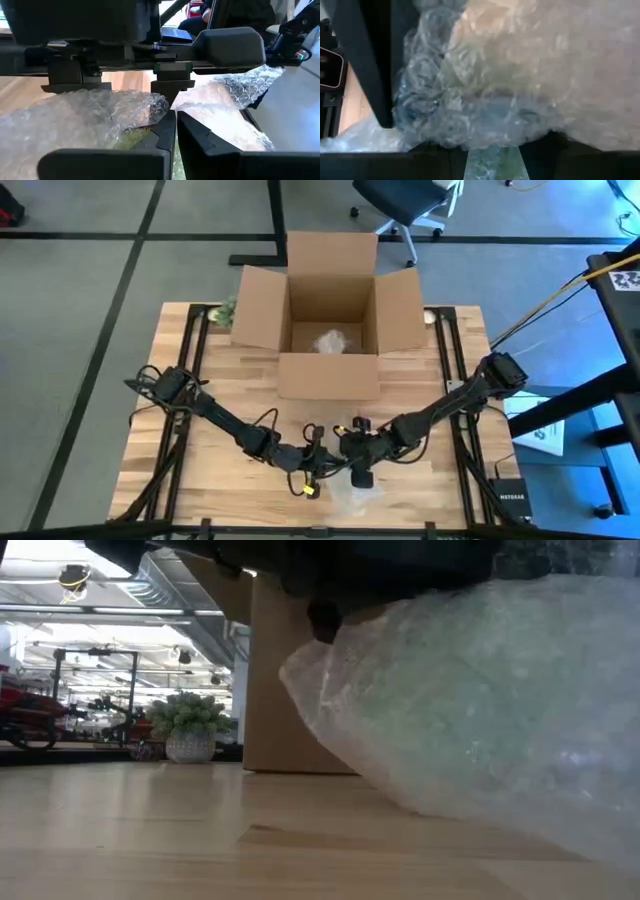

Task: Wrap mug
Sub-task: Wrap the green mug with bubble wrap

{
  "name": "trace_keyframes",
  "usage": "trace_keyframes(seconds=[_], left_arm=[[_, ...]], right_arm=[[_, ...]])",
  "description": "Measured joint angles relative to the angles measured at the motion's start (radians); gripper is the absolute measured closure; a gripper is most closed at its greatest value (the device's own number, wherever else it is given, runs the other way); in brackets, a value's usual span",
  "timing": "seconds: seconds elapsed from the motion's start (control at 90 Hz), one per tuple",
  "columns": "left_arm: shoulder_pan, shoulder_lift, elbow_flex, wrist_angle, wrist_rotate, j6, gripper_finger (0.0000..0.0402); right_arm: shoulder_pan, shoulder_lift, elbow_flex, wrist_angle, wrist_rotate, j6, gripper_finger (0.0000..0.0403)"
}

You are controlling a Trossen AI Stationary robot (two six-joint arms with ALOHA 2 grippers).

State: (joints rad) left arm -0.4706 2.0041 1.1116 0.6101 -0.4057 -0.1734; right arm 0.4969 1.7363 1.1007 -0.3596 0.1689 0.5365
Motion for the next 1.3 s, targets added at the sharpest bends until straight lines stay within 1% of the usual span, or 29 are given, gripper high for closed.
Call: trace_keyframes(seconds=[0.5,0.567,0.644,0.756,0.878,1.022,1.144,1.3], left_arm=[[0.001,0.008,-0.006,-0.102,0.002,-0.010,0.0402],[0.002,0.004,-0.004,-0.108,0.000,-0.014,0.0402],[0.002,0.003,-0.003,-0.119,0.000,-0.029,0.0402],[0.001,0.004,-0.004,-0.106,0.001,-0.028,0.0402],[0.005,0.004,-0.004,-0.095,0.001,-0.034,0.0402],[0.008,-0.021,-0.003,-0.100,0.032,-0.073,0.0402],[0.008,-0.024,-0.001,-0.095,0.008,-0.046,0.0402],[0.013,-0.027,-0.001,-0.095,0.007,-0.085,0.0402]], right_arm=[[-0.003,-0.003,0.000,0.000,0.003,0.028,0.0265],[-0.003,-0.011,0.002,-0.006,-0.023,0.004,0.0265],[-0.003,-0.012,0.033,-0.043,-0.048,-0.026,0.0265],[-0.003,-0.012,0.085,-0.101,-0.048,-0.055,0.0265],[-0.007,-0.012,0.093,-0.136,-0.051,-0.060,0.0265],[-0.008,-0.011,0.113,-0.155,-0.138,-0.064,0.0265],[-0.007,-0.011,0.157,-0.222,-0.137,-0.070,0.0265],[-0.006,-0.011,0.200,-0.247,-0.119,-0.092,0.0265]])
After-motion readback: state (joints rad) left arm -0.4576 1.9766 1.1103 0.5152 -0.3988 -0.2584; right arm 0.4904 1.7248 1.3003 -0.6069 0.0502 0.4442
